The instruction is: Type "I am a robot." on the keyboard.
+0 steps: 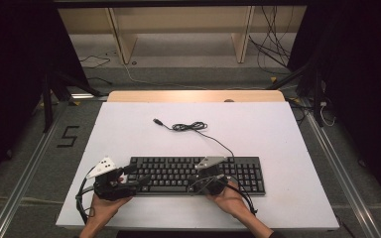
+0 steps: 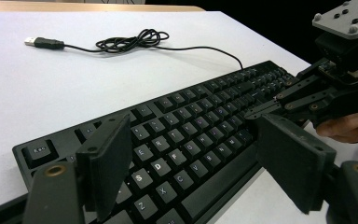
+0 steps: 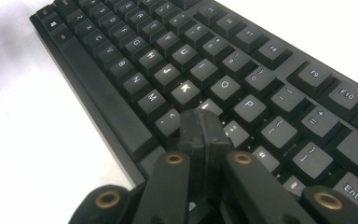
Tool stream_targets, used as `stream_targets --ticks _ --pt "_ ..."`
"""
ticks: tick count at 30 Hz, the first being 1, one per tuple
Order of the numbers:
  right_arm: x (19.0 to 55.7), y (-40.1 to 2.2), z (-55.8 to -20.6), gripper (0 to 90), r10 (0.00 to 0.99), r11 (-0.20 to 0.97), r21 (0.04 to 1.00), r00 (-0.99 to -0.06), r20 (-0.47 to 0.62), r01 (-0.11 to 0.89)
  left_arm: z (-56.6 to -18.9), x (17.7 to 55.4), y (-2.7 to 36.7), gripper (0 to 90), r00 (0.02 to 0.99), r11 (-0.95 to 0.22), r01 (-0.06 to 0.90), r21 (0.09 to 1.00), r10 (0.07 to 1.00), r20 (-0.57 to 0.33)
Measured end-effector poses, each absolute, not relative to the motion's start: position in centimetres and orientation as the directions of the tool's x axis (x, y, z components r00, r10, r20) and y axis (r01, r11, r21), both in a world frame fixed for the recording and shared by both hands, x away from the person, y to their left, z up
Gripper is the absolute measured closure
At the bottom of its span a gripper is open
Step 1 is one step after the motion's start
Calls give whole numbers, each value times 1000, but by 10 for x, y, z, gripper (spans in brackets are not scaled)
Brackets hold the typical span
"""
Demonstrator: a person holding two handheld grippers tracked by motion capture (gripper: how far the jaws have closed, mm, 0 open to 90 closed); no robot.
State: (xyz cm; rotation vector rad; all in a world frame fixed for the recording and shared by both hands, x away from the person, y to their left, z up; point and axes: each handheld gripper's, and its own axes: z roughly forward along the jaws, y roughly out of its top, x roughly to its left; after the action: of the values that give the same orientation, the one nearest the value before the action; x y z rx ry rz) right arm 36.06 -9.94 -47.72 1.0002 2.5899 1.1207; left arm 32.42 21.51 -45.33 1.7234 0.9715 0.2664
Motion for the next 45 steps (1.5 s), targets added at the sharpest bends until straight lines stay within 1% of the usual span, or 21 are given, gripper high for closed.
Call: stream_targets --ticks 6,7,10,17,21,25,27,33,37,45 --pt "361 -101 -476 898 631 480 700 -762 143 529 -454 324 215 262 639 -80 474 877 716 -280" --pt "361 -102 -475 877 630 469 708 -762 151 528 -454 324 215 262 639 -80 474 877 716 -280" --pt "360 -105 -471 871 629 448 724 -760 161 524 -454 325 215 262 640 -81 474 877 716 -280" --pt "361 -116 -463 827 641 395 757 -746 179 521 -454 325 215 262 639 -83 475 876 717 -279" --pt "361 -122 -459 784 644 369 773 -741 189 517 -454 324 215 262 639 -84 475 876 717 -278" --pt "360 -127 -455 712 640 349 787 -743 196 508 -454 325 215 261 640 -84 477 875 716 -280" --pt "359 -129 -453 643 639 339 793 -742 202 507 -454 325 215 261 641 -85 477 875 715 -280" --pt "356 -137 -446 490 644 297 815 -735 214 498 -454 325 215 261 641 -86 476 875 715 -279" --pt "353 -145 -442 439 645 272 831 -733 216 485 -454 325 215 260 643 -87 478 874 712 -281" --pt "344 -160 -439 374 652 240 856 -730 207 458 -454 325 213 260 648 -96 482 871 708 -281"
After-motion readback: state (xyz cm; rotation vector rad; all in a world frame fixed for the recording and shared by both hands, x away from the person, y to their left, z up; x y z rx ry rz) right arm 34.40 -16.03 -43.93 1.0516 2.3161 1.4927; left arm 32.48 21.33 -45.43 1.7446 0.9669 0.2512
